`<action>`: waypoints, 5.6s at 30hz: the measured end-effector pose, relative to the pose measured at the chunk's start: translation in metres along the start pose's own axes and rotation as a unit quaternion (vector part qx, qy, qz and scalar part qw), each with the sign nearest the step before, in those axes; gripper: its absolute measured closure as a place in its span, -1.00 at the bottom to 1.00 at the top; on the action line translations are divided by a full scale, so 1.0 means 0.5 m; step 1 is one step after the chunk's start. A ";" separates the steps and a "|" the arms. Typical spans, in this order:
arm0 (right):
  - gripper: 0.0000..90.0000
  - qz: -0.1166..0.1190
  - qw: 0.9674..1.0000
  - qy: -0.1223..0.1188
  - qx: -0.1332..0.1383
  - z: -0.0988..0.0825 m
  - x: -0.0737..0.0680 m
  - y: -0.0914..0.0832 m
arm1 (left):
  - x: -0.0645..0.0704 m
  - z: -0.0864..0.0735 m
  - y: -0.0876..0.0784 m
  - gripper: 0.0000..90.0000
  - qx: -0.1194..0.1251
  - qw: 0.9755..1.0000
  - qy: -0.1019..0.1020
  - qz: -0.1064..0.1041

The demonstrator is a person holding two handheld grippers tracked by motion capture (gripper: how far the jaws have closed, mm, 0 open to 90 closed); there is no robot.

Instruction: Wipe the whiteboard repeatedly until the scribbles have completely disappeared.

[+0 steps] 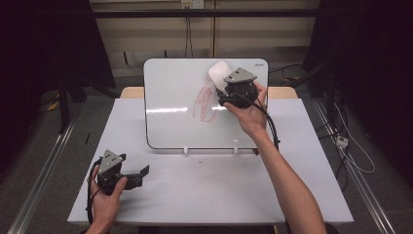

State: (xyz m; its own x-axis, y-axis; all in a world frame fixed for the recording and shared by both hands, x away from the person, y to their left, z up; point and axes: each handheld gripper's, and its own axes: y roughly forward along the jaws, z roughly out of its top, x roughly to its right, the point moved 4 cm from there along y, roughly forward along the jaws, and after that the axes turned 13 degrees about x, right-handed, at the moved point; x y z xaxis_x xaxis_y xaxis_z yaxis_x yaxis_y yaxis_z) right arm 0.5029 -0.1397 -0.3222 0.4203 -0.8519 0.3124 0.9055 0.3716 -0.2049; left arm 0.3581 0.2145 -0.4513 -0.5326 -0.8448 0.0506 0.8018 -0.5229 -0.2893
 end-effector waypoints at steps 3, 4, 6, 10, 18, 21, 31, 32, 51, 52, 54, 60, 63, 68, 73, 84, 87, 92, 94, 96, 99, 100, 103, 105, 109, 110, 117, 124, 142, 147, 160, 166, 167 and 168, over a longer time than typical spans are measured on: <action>-0.29 -0.003 1.000 -0.005 -0.002 0.000 -0.003 0.005 | -0.001 0.000 -0.001 -0.89 0.001 1.000 0.002 0.001; -0.29 -0.003 1.000 -0.005 -0.002 0.001 -0.004 0.007 | -0.001 0.000 0.000 -0.89 -0.001 1.000 0.001 0.001; -0.29 -0.010 1.000 -0.014 -0.006 0.002 -0.002 0.010 | 0.000 -0.001 0.001 -0.89 -0.001 1.000 0.000 0.000; -0.29 -0.018 1.000 -0.014 -0.013 0.003 0.007 0.019 | 0.001 -0.001 0.002 -0.89 -0.002 1.000 -0.001 -0.001; -0.29 -0.031 0.999 -0.031 -0.028 -0.006 0.002 0.037 | 0.006 -0.003 0.006 -0.89 -0.007 1.000 0.004 -0.007; -0.29 -0.035 0.998 -0.045 -0.034 -0.007 -0.002 0.042 | 0.005 -0.003 0.006 -0.89 -0.006 1.000 0.002 -0.006; -0.29 -0.043 0.997 -0.048 -0.031 -0.008 -0.005 0.044 | 0.003 -0.003 0.004 -0.89 -0.005 1.000 0.002 -0.003; -0.29 -0.043 0.997 -0.048 -0.031 -0.008 -0.005 0.044 | 0.003 -0.002 0.004 -0.89 -0.005 1.000 0.001 -0.003; -0.29 -0.045 0.997 -0.054 -0.030 -0.016 -0.018 0.046 | 0.003 -0.001 0.003 -0.89 -0.004 1.000 0.003 -0.002; -0.29 -0.044 0.997 -0.056 -0.030 -0.017 -0.021 0.046 | 0.003 -0.001 0.003 -0.89 -0.004 1.000 0.004 -0.002; -0.29 -0.042 0.997 -0.056 -0.030 -0.019 -0.025 0.046 | 0.004 -0.001 0.004 -0.89 -0.003 1.000 0.002 -0.003; -0.29 -0.032 0.997 -0.063 -0.031 -0.025 -0.045 0.045 | 0.005 -0.001 0.004 -0.89 -0.005 1.000 0.006 -0.003; -0.29 -0.024 0.997 -0.072 -0.033 -0.030 -0.059 0.045 | 0.006 -0.003 0.005 -0.89 -0.005 1.000 -0.001 -0.005; -0.29 -0.019 0.997 -0.075 -0.027 -0.037 -0.078 0.043 | 0.009 -0.003 0.006 -0.89 -0.007 1.000 0.001 -0.007; -0.29 -0.008 0.996 -0.088 -0.026 -0.043 -0.104 0.044 | 0.011 -0.004 0.006 -0.89 -0.007 1.000 0.002 -0.007; -0.29 -0.009 0.996 -0.088 -0.026 -0.040 -0.102 0.046 | 0.015 -0.004 0.009 -0.89 -0.007 1.000 0.003 -0.013; -0.29 -0.013 0.996 -0.084 -0.026 -0.031 -0.091 0.049 | 0.014 -0.004 0.008 -0.89 -0.007 1.000 0.004 -0.013; -0.29 -0.021 0.997 -0.077 -0.024 -0.019 -0.075 0.056 | 0.012 -0.003 0.004 -0.89 -0.005 1.000 0.001 -0.013; -0.29 -0.026 0.997 -0.074 -0.021 -0.013 -0.067 0.058 | 0.014 -0.003 0.005 -0.89 -0.003 1.000 -0.001 -0.015; -0.29 -0.032 0.997 -0.067 -0.019 -0.007 -0.058 0.060 | 0.016 -0.002 0.005 -0.89 -0.004 1.000 0.003 -0.018; -0.29 -0.039 0.997 -0.060 -0.018 0.002 -0.042 0.063 | 0.015 -0.002 0.004 -0.89 -0.003 1.000 0.004 -0.017; -0.29 -0.042 0.997 -0.058 -0.018 0.005 -0.036 0.063 | 0.014 -0.002 0.004 -0.89 -0.001 1.000 0.003 -0.015; -0.29 -0.047 0.997 -0.051 -0.016 0.011 -0.020 0.064 | 0.012 -0.002 0.004 -0.89 -0.003 1.000 0.001 -0.014; -0.29 -0.047 0.998 -0.048 -0.018 0.013 -0.015 0.065 | 0.012 -0.002 0.003 -0.89 -0.002 1.000 0.000 -0.013; -0.29 -0.054 0.997 -0.052 -0.014 0.011 -0.020 0.063 | 0.012 -0.002 0.003 -0.89 -0.002 1.000 0.001 -0.013; -0.29 -0.053 0.997 -0.050 -0.015 0.009 -0.022 0.062 | 0.011 -0.001 0.003 -0.89 -0.002 1.000 0.003 -0.013; -0.29 -0.041 0.997 -0.060 -0.018 -0.015 -0.045 0.053 | 0.012 -0.002 0.005 -0.89 -0.004 1.000 0.003 -0.011; -0.29 -0.029 0.997 -0.067 -0.019 -0.044 -0.078 0.040 | 0.012 -0.002 0.005 -0.89 -0.005 1.000 0.004 -0.009; -0.29 -0.015 0.996 -0.079 -0.029 -0.129 -0.141 -0.015 | 0.012 -0.001 0.003 -0.89 -0.002 1.000 0.003 -0.009; -0.29 -0.016 0.997 -0.074 -0.032 -0.129 -0.143 -0.014 | 0.013 0.000 0.003 -0.89 -0.003 1.000 0.010 -0.007; -0.29 -0.019 0.997 -0.068 -0.030 -0.090 -0.131 0.013 | 0.011 0.000 0.002 -0.89 -0.001 1.000 0.009 -0.007; -0.29 -0.015 0.997 -0.075 -0.032 -0.067 -0.117 0.029 | 0.010 0.000 -0.001 -0.89 0.000 1.000 0.008 -0.008; -0.29 -0.016 0.997 -0.073 -0.031 -0.063 -0.112 0.030 | 0.009 0.000 -0.001 -0.89 0.000 1.000 0.009 -0.008; -0.29 -0.019 0.997 -0.070 -0.029 -0.058 -0.106 0.032 | 0.009 0.000 -0.002 -0.89 0.000 1.000 0.008 -0.007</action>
State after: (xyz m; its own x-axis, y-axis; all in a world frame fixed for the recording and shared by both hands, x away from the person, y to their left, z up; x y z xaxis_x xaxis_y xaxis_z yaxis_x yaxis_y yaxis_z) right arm 0.4932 -0.0993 -0.3690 0.3934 -0.8039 0.4461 0.9178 0.3144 -0.2427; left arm 0.3552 0.2113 -0.4506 -0.5481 -0.8355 0.0387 0.7944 -0.5345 -0.2884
